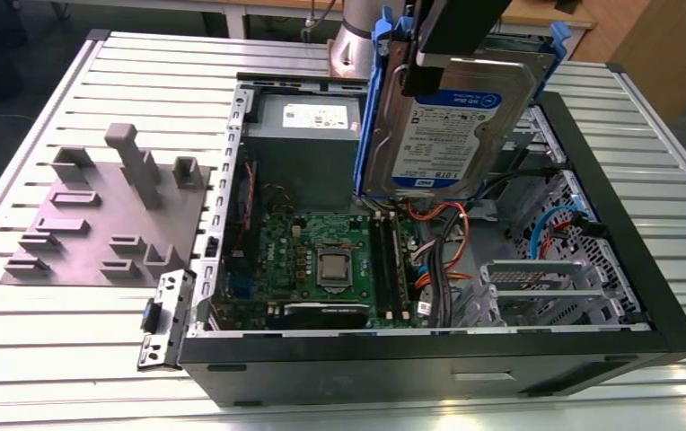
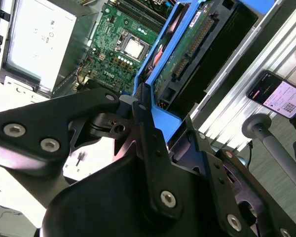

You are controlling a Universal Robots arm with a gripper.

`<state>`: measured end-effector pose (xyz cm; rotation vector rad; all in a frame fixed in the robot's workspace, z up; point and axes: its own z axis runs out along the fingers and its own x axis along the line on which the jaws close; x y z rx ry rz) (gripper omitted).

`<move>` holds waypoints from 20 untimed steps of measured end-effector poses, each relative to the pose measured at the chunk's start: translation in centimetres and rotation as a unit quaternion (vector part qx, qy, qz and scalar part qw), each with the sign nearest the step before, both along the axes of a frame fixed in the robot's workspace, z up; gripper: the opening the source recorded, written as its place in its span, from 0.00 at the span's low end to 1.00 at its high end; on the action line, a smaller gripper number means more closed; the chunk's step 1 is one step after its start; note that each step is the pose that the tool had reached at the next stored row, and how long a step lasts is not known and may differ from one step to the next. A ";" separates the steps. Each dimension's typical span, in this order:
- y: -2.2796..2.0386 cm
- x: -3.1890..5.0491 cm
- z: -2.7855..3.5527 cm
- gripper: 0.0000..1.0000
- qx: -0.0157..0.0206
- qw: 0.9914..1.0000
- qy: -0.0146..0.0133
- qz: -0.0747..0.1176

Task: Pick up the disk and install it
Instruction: 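Insert the disk into the insertion slot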

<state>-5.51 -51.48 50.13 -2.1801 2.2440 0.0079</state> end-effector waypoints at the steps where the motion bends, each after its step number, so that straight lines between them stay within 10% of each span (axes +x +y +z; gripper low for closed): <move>1: 0.00 0.00 0.00 0.36 0.000 1.000 0.000 0.000; 12: -0.13 1.74 -0.01 0.36 0.000 1.000 0.000 0.000; 20: -2.14 2.02 -0.38 0.36 0.000 1.000 0.000 0.000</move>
